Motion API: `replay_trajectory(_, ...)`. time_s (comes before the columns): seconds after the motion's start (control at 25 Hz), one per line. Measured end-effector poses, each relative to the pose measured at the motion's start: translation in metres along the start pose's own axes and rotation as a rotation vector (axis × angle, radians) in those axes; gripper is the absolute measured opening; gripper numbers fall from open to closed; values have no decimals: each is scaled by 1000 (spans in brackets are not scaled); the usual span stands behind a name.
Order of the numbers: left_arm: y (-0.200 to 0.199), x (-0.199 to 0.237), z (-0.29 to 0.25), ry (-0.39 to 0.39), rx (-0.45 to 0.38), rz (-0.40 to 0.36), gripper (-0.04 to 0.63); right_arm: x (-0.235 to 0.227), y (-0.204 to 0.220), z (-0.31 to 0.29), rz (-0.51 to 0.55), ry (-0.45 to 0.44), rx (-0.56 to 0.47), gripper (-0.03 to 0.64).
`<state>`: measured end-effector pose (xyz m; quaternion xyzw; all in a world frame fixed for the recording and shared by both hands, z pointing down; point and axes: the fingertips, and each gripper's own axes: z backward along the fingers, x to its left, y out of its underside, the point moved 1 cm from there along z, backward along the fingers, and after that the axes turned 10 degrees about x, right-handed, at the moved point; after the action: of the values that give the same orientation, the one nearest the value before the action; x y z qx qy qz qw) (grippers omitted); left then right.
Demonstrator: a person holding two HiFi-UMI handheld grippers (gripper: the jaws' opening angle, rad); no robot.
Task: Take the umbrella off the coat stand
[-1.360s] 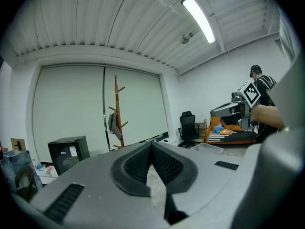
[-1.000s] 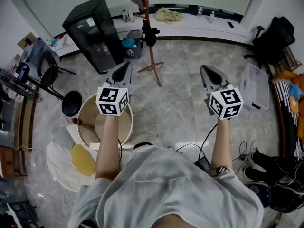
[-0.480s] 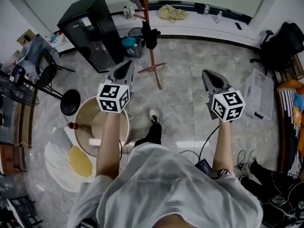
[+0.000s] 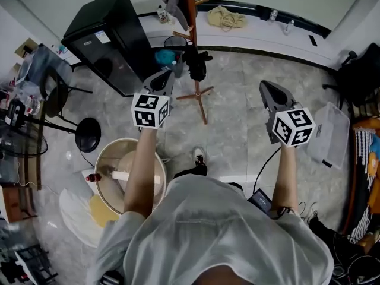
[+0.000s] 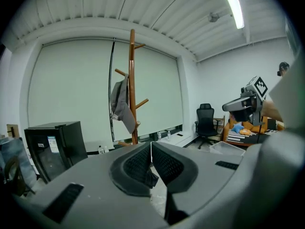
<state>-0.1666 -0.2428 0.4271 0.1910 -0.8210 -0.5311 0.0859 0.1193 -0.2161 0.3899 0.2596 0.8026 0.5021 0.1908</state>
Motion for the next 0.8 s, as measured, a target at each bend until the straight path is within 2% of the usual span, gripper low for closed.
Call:
replay_trajectory(0.12, 0, 25, -42, 28, 30, 20, 32, -15, 0, -37, -6, -4, 41, 21)
replay_trajectory(0.28, 11, 43, -97, 72, 83, 73, 164, -40, 11, -73, -30, 13, 117, 23)
replay_trajectory(0.44, 33, 49, -149, 109, 160, 121, 249, -66, 24, -101, -67, 19, 162, 23)
replay_trajectory(0.6, 57, 46, -202, 144, 250, 160, 314, -93, 31, -128, -58, 12, 196, 23)
replay_trajectory(0.8, 99, 42, -257, 142, 373, 211, 382, -126, 40, -146, -90, 11, 219, 23)
